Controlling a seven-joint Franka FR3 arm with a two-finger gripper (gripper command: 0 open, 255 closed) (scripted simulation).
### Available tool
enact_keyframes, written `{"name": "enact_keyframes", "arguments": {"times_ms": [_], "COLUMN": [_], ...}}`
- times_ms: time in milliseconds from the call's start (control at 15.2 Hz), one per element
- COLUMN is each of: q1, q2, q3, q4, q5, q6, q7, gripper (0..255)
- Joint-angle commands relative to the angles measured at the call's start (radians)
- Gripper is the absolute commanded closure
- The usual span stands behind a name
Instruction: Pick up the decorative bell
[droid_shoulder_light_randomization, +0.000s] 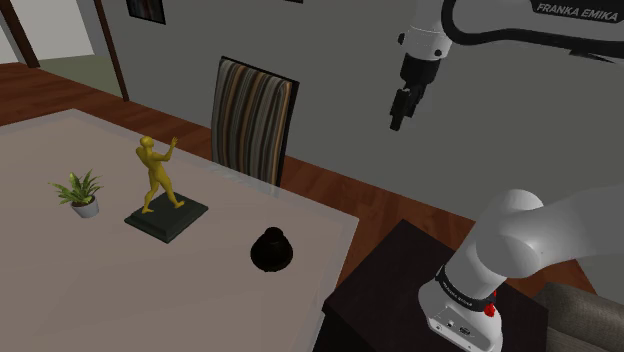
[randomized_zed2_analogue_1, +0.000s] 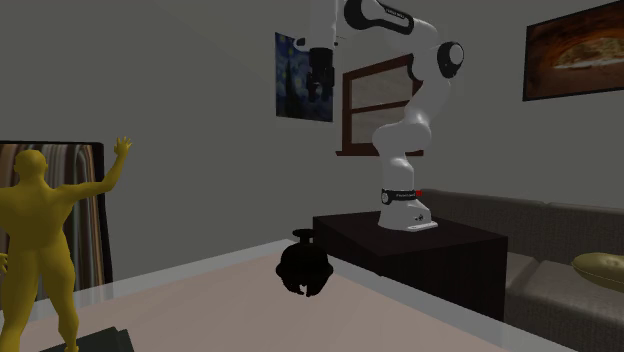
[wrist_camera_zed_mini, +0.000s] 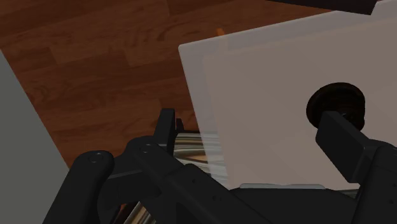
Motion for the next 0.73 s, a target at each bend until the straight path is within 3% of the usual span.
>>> {"name": "enact_keyframes", "arguments": {"times_ms": [0,660], "q1": [0.0,0.05], "q2": [0.0,0.108], "q3": [0.0,0.133], "q4": [0.0,-0.173], "q5": [0.0,0.08], "q6": [0.0,0.284], "q7": [0.0,0.184], "gripper": [0,0]}}
